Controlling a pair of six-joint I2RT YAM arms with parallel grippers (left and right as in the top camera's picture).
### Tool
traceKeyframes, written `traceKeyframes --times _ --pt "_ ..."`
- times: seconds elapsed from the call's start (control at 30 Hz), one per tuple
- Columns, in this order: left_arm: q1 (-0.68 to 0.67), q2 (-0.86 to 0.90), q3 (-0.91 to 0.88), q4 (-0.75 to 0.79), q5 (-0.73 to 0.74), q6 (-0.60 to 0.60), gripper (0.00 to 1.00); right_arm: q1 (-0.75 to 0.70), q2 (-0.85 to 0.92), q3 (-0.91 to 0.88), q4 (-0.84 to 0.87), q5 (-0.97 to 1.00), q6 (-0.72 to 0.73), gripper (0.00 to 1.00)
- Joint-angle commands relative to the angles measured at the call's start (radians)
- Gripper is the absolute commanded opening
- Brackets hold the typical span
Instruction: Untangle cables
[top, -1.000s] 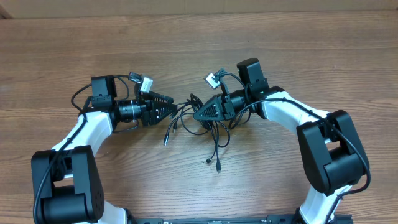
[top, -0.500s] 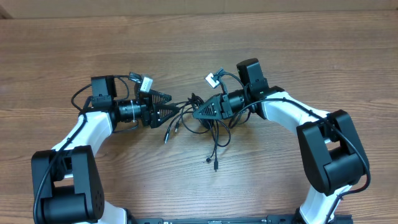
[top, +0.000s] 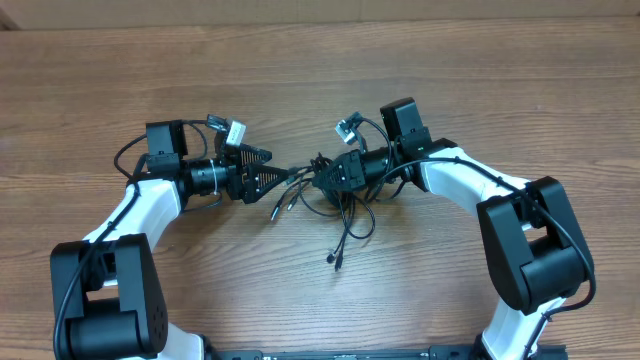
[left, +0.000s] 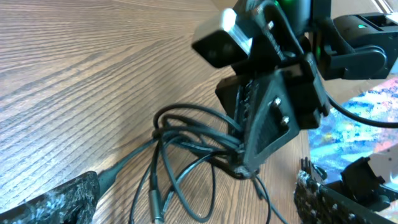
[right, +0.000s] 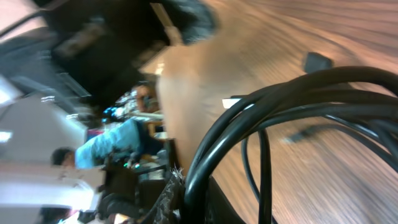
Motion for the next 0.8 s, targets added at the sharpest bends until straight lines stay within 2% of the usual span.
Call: traceKeyframes --times 0.0,0.47,0.57,0.63,0.77 --pt "0.000 0.007 0.016 0.004 -0.032 -0.037 1.00 -0.002 -0.033 -0.004 -0.042 0.148 0.000 0.10" --pt "0.000 0.007 0.016 0.004 -0.032 -0.037 0.99 -0.001 -0.033 -0.004 -0.080 0.194 0.000 0.07" --pt "0.000 0.007 0.016 0.004 -0.032 -0.037 0.99 -0.001 -0.033 -0.004 -0.080 0.192 0.000 0.04" --pt "0.000 0.007 0.016 0.004 -0.031 -0.037 1.00 -0.002 -0.033 -0.004 -0.079 0.164 -0.001 0.04" --pt "0.000 0.007 0.016 0.004 -0.031 -0.037 0.94 -0.010 -0.033 -0.004 -0.031 0.010 -0.007 0.04"
